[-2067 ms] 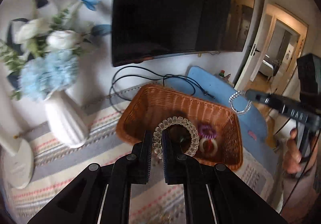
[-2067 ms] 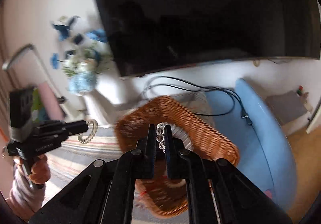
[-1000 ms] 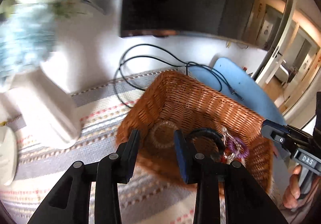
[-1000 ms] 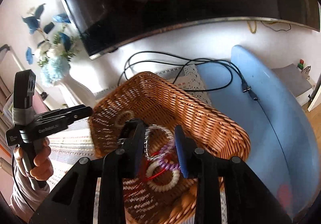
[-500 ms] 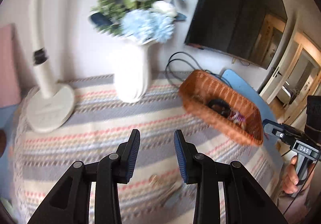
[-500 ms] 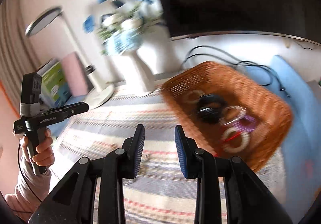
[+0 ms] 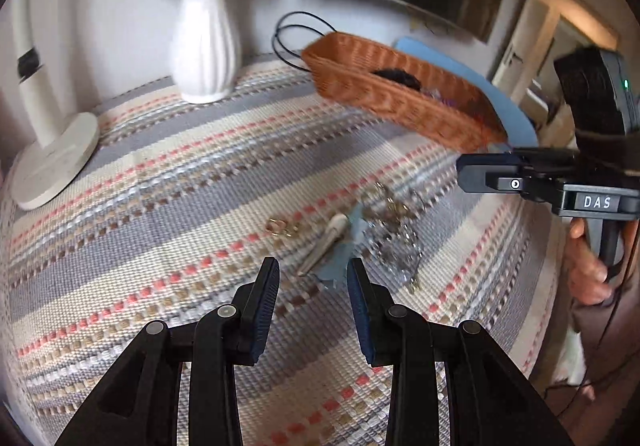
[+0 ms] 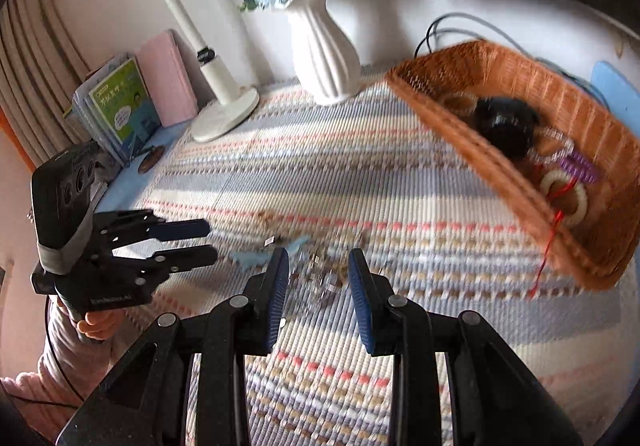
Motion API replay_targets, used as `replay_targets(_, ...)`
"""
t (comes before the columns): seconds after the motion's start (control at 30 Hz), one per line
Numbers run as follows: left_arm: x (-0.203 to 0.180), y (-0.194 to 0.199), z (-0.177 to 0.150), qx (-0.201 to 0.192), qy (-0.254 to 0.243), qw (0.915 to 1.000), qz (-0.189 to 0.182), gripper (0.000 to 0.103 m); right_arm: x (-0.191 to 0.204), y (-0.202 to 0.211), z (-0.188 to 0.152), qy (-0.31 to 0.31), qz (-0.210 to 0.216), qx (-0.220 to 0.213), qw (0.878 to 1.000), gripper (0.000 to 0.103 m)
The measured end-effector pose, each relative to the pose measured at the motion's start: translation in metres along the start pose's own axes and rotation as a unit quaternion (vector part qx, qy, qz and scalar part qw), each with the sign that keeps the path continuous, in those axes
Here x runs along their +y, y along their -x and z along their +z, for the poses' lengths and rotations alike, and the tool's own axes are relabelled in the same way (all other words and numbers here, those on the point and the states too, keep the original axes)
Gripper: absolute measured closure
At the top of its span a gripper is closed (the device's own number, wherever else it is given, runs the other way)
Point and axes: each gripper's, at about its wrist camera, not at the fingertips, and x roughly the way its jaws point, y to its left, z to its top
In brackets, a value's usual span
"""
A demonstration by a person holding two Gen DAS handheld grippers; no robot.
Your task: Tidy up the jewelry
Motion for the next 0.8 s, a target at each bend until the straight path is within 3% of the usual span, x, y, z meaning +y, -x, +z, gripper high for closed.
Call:
replay_targets(0.13, -0.01, -0.009, -0.003, 0.014, -0.013, 0.9998, 0.007, 0.067, 0.0, -0.011, -0.018, -0.006, 0.008, 0.027, 1.0, 0.07)
replay_targets(0.23, -0.008, -0.014, -0.006, 0.016, -0.009, 0.9998, 0.003, 0.067, 0.007, -0.021, -0.026, 0.01, -0.009, 0.042, 0.999, 0.07)
replay_targets(0.47, -0.009, -0.017, -0.005, 0.019, 0.0, 0.9998, -0.004, 0.067, 0.012, -0.039, -0.029, 0.018, -0.023, 0.059, 0.998, 0.07)
replay_targets(0.6, -0.01, -0.023, -0.005, 0.023, 0.002, 0.9997, -0.007, 0.067, 0.023, -0.036, -0.03, 0.042, 0.004, 0.054, 0.998, 0.07)
replay_targets(0.8, -0.005, -0.024, -0.006, 0.021, 0.013, 0.9995, -0.018, 0.067, 0.046, -0.058, -0.03, 0.082, 0.003, 0.069, 0.994, 0.07)
